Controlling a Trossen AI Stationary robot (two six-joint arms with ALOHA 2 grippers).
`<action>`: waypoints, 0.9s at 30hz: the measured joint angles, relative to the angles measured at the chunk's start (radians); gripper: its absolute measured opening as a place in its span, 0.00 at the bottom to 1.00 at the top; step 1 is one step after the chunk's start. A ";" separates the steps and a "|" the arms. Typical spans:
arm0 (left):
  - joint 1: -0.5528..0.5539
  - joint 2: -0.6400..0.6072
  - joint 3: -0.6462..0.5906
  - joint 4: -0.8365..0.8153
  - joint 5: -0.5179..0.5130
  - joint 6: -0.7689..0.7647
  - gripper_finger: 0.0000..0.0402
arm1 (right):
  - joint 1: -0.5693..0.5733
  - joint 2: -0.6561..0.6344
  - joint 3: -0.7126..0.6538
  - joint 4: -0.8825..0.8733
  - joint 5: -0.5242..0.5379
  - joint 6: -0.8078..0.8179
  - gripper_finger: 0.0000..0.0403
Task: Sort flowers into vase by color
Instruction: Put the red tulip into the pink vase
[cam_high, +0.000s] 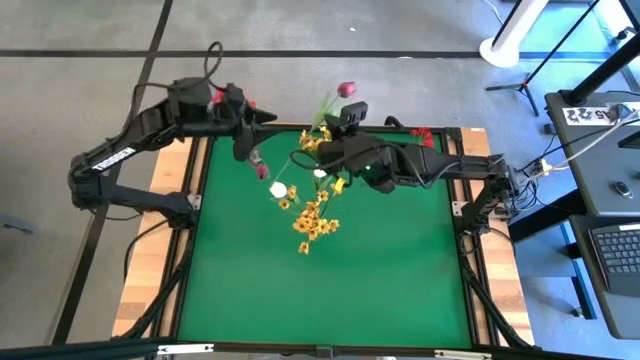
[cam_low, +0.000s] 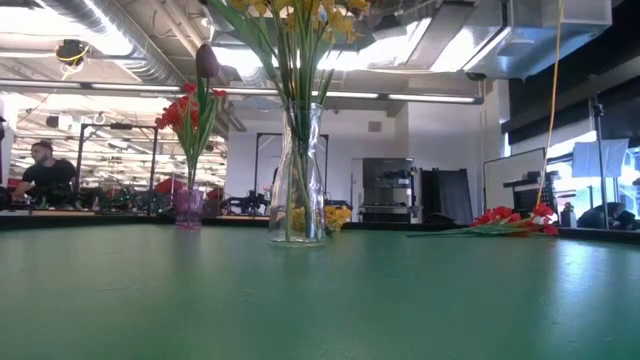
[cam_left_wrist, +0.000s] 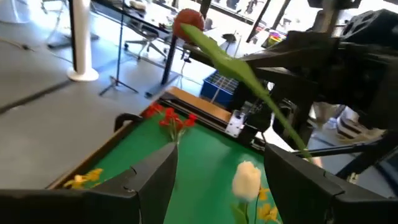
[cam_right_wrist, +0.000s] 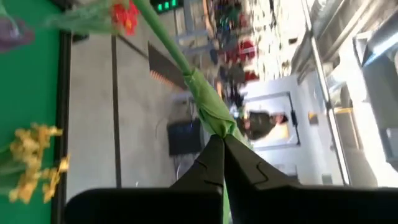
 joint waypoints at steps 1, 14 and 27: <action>0.007 0.014 0.000 0.015 0.015 -0.009 0.58 | 0.000 0.000 0.000 0.020 -0.016 -0.013 0.00; 0.033 0.131 0.000 0.134 0.230 -0.071 0.58 | -0.003 0.019 0.000 0.021 -0.063 -0.017 0.00; 0.029 0.159 -0.001 0.134 0.268 -0.114 0.58 | -0.003 0.042 -0.001 0.017 -0.091 -0.017 0.00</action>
